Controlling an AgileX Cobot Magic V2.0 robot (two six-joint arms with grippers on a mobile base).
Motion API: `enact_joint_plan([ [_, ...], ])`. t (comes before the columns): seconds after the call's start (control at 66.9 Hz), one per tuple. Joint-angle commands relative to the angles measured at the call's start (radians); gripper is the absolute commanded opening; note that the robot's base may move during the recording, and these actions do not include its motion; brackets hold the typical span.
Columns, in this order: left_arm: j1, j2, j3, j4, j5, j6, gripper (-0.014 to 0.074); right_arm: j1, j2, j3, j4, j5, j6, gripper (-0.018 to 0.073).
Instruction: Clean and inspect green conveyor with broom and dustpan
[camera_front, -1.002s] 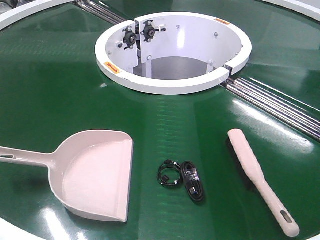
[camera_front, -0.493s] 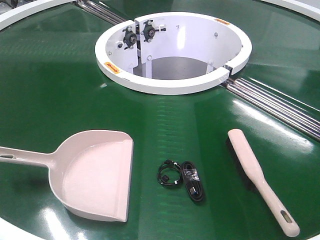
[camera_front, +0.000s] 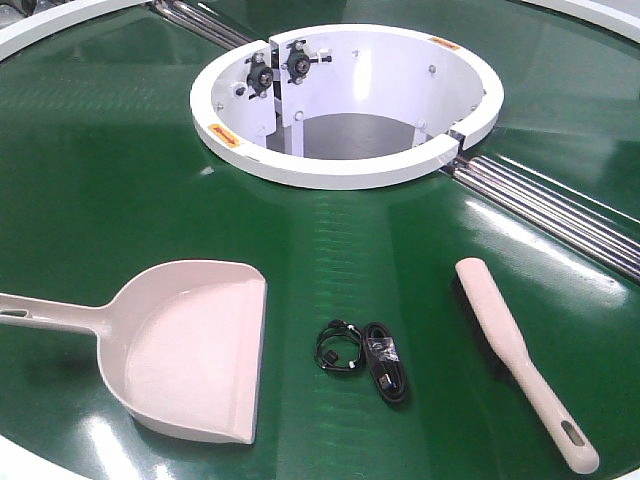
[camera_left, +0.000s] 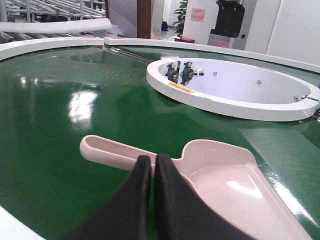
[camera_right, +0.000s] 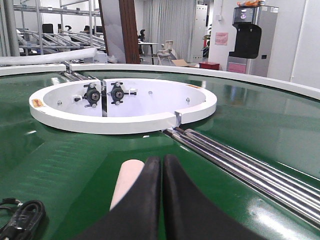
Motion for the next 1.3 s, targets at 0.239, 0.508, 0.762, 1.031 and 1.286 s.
enact_joint_plan([
  [0.239,0.001,-0.01,-0.064,0.002,-0.16,0.088,-0.0006,-0.004,-0.018,0.02,-0.002,-0.078,-0.005,-0.001],
  [0.508,0.001,0.206,-0.422,0.005,0.151,0.145,-0.0006,-0.004,-0.018,0.02,0.002,-0.077,-0.005,-0.001],
  [0.762,0.001,0.549,-0.651,-0.004,0.472,0.144,-0.0006,-0.004,-0.018,0.02,0.002,-0.077,-0.005,-0.001],
  [1.031,0.001,0.726,-0.666,-0.003,0.632,0.145,-0.0006,-0.004,-0.018,0.02,0.002,-0.077,-0.006,-0.001],
  [1.286,0.001,0.746,-0.666,-0.003,0.636,0.134,0.0006,-0.004,-0.018,0.02,0.002,-0.078,-0.006,-0.001],
])
